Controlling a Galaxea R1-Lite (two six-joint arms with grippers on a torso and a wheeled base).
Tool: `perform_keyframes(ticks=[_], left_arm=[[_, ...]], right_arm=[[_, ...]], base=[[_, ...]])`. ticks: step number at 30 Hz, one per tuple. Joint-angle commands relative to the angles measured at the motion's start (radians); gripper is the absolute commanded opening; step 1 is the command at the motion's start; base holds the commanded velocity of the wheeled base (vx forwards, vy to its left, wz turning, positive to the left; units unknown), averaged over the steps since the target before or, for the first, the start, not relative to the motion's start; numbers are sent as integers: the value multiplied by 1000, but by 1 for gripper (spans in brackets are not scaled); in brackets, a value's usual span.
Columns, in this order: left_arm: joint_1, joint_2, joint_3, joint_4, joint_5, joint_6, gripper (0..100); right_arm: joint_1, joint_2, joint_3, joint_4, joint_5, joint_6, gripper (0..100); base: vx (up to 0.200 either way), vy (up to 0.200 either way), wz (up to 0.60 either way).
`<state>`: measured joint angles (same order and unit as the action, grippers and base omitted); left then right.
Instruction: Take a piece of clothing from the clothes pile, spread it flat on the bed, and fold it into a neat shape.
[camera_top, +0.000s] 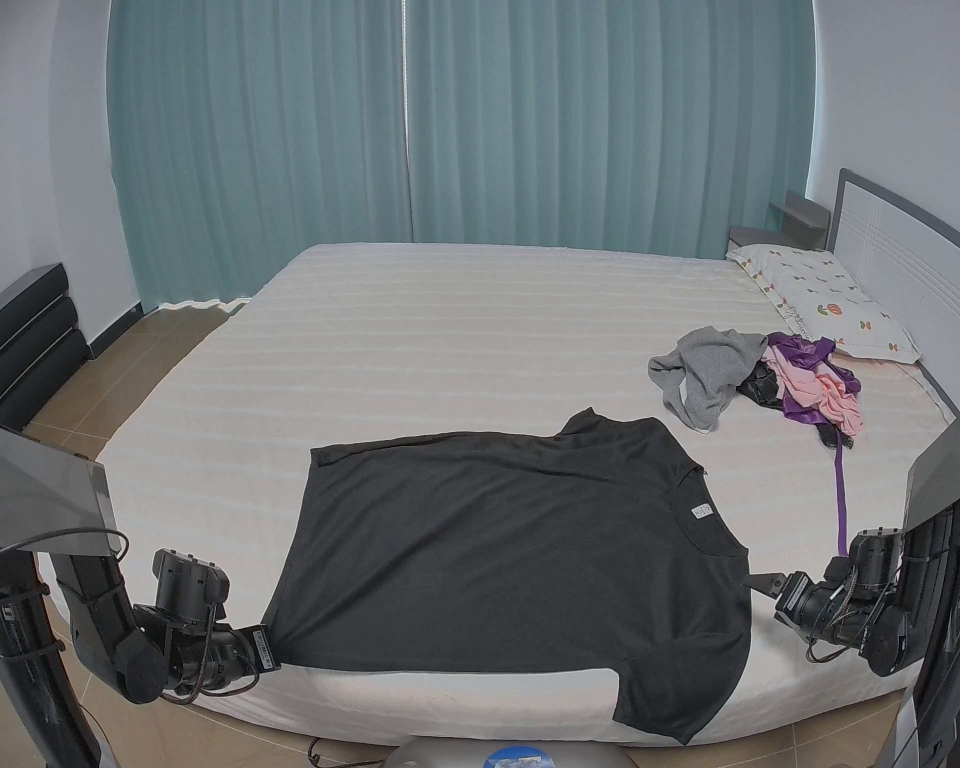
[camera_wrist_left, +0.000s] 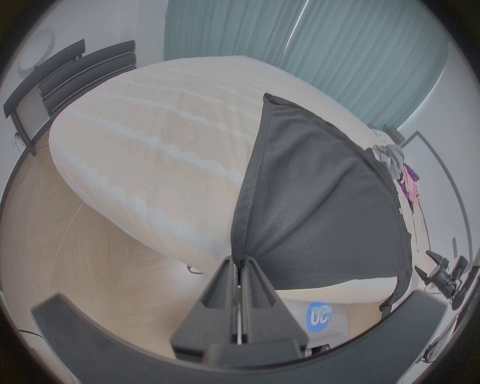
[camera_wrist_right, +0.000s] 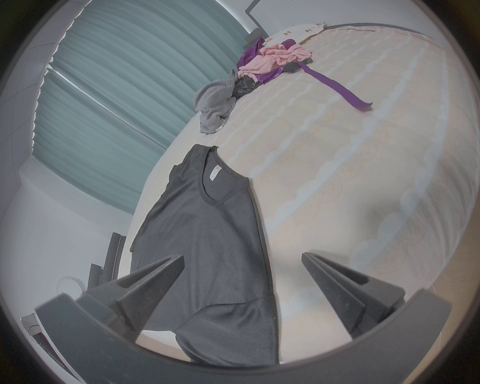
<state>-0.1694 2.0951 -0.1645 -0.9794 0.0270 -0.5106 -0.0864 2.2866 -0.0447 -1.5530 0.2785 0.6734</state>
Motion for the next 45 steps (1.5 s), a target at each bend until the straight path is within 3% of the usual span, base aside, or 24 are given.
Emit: perform_keyframes(ticks=[1,13,32,45], left_arm=[[-1,-23,-7,36,1,21,0],[19,-15,-18,34,1,43,0],[24,-10,-27,33,-7,34,0],[41,-6,-43,37,-19,29,0]], right_arm=[[7,47,-6,-15,1,-5,100],[7,117,-27,-15,1,-55,100],[50,175,-150,-16,1,-40,100],[45,111,-84,-16,2,-48,100]], base=[[0,0,0],[0,0,0],[0,0,0],[0,0,0]])
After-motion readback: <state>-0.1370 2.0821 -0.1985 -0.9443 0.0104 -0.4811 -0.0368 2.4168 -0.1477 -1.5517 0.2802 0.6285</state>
